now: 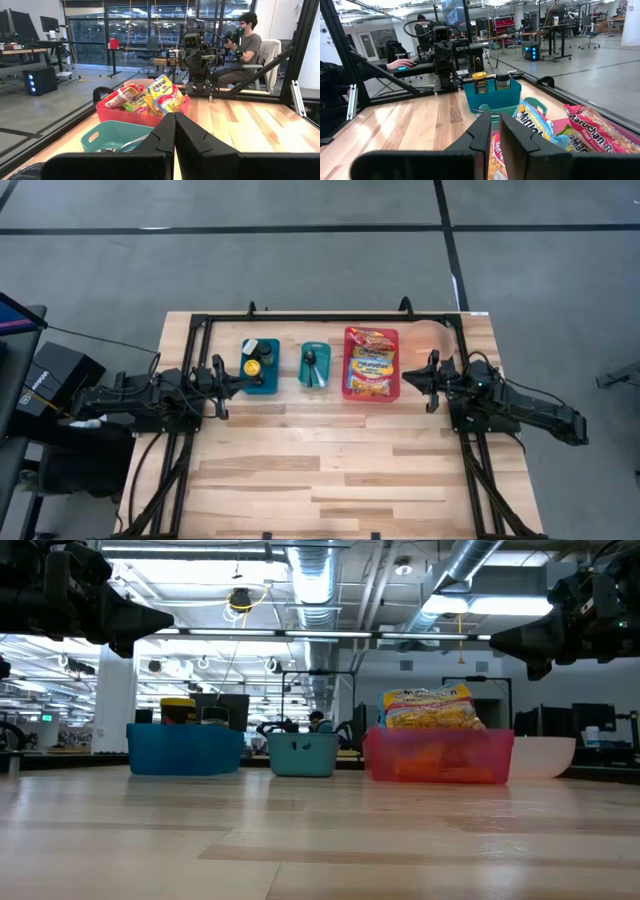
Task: Pick & Place Food Item
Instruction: Return to Home Position
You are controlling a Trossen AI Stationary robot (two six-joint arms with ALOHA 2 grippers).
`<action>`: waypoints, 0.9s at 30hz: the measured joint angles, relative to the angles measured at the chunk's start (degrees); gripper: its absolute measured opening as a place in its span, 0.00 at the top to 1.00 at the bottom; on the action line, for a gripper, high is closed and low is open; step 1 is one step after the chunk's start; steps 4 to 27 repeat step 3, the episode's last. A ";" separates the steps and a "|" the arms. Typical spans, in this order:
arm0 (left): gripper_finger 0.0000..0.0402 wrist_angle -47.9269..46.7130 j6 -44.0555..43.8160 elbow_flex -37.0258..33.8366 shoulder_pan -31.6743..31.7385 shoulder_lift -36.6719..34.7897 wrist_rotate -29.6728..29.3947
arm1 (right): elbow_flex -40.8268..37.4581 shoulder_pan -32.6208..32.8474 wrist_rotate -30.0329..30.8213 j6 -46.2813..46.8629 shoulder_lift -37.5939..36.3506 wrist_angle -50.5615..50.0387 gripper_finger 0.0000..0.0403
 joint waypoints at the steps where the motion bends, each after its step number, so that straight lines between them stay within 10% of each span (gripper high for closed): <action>1: 1.00 -0.01 0.00 0.00 0.00 0.00 0.02 | 0.00 -0.01 0.00 -0.02 -0.01 0.00 0.92; 27: 1.00 -0.01 0.00 0.00 0.00 0.00 0.01 | 0.00 -0.01 0.00 0.00 -0.01 0.00 0.92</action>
